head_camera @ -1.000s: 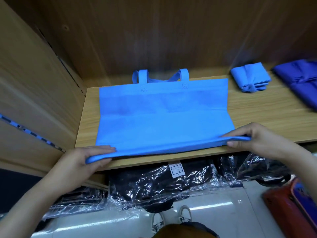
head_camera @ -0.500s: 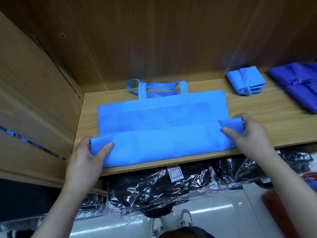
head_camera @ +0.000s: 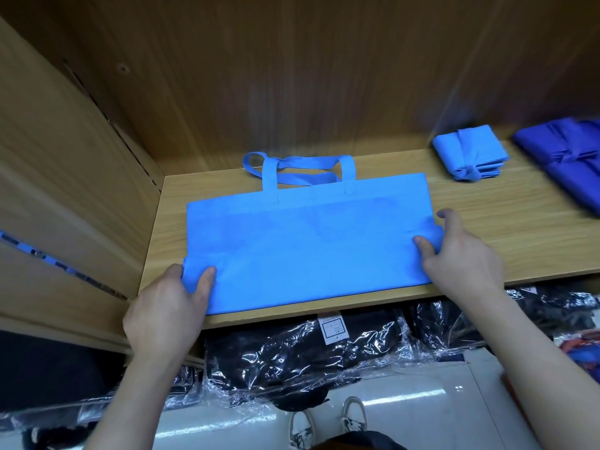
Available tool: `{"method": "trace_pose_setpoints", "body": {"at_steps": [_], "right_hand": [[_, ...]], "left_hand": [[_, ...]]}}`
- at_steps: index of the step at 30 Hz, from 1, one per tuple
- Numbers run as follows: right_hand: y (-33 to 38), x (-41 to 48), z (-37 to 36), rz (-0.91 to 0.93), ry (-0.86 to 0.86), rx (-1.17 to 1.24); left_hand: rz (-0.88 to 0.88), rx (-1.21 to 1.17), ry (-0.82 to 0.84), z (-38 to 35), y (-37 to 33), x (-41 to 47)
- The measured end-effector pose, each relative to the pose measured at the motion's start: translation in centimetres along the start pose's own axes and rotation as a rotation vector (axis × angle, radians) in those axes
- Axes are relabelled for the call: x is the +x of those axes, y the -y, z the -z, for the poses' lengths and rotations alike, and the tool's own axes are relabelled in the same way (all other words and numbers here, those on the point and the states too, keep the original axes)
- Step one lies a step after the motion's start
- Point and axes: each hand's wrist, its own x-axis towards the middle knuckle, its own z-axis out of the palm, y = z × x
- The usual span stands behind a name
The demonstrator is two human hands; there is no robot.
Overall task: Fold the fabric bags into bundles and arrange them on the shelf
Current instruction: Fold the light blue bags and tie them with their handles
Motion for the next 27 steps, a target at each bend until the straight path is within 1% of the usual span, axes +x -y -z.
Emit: {"method": "trace_pose_setpoints", "body": {"at_steps": [2, 3, 4, 5, 6, 7, 8, 9, 10, 11, 13, 16, 18, 20, 22, 24, 25, 27], "right_hand": [[0.1, -0.3, -0.3, 0.012, -0.040, 0.041], [0.1, -0.5, -0.6, 0.051, -0.095, 0.062], [-0.1, -0.6, -1.0, 0.118, -0.156, 0.062], [-0.2, -0.7, -1.3, 0.206, -0.206, 0.042], [-0.4, -0.6, -1.6, 0.309, -0.216, 0.022], [-0.7, -0.4, -1.9, 0.431, -0.167, 0.025], [-1.1, -0.3, -1.8, 0.537, -0.089, 0.052], [-1.4, -0.2, -1.5, 0.600, 0.011, 0.099], [-1.9, -0.2, -1.1, 0.621, 0.115, 0.130], [-2.4, -0.1, -0.7, 0.637, 0.200, 0.138], [-3.4, -0.1, 0.0, 0.680, 0.282, 0.112], [-4.8, 0.0, 0.5, 0.755, 0.378, 0.045], [-5.5, 0.1, 0.7, 0.798, 0.405, 0.038], [-6.1, 0.0, 0.8, 0.791, 0.419, 0.201], [-6.2, 0.0, 1.5, 0.679, 0.489, 0.436], [-5.8, -0.1, 2.3, 0.506, 0.535, 0.632], [-5.6, -0.1, 2.4, 0.416, 0.519, 0.729], [-5.0, 0.0, 2.2, 0.266, 0.423, 0.889]], "left_hand": [[-0.034, -0.168, -0.101, -0.2, 0.2, -0.1], [-0.126, -0.213, -0.146, -0.3, 0.4, 0.1], [-0.282, -0.218, -0.164, -0.5, 0.7, 0.3], [-0.451, -0.224, -0.140, -0.8, 1.1, 0.6], [-0.588, -0.240, -0.054, -1.1, 1.6, 0.7], [-0.649, -0.254, 0.075, -1.0, 2.0, 0.8], [-0.662, -0.267, 0.206, -0.9, 2.4, 0.8], [-0.661, -0.230, 0.301, -0.8, 2.8, 0.7], [-0.691, -0.154, 0.339, -0.6, 3.1, 0.6], [-0.727, -0.072, 0.343, -0.5, 3.4, 0.4], [-0.765, -0.038, 0.342, -0.1, 4.1, 0.1], [-0.752, -0.139, 0.351, 0.5, 4.7, 0.2], [-0.694, -0.250, 0.335, 0.9, 4.9, 0.2], [-0.538, -0.389, 0.328, 1.5, 4.7, 0.4], [-0.379, -0.468, 0.354, 2.0, 4.0, 0.6], [-0.247, -0.621, 0.334, 2.0, 3.3, 0.9], [-0.166, -0.719, 0.329, 2.0, 2.9, 1.1], [-0.020, -0.896, 0.334, 1.6, 2.5, 1.2]]}}
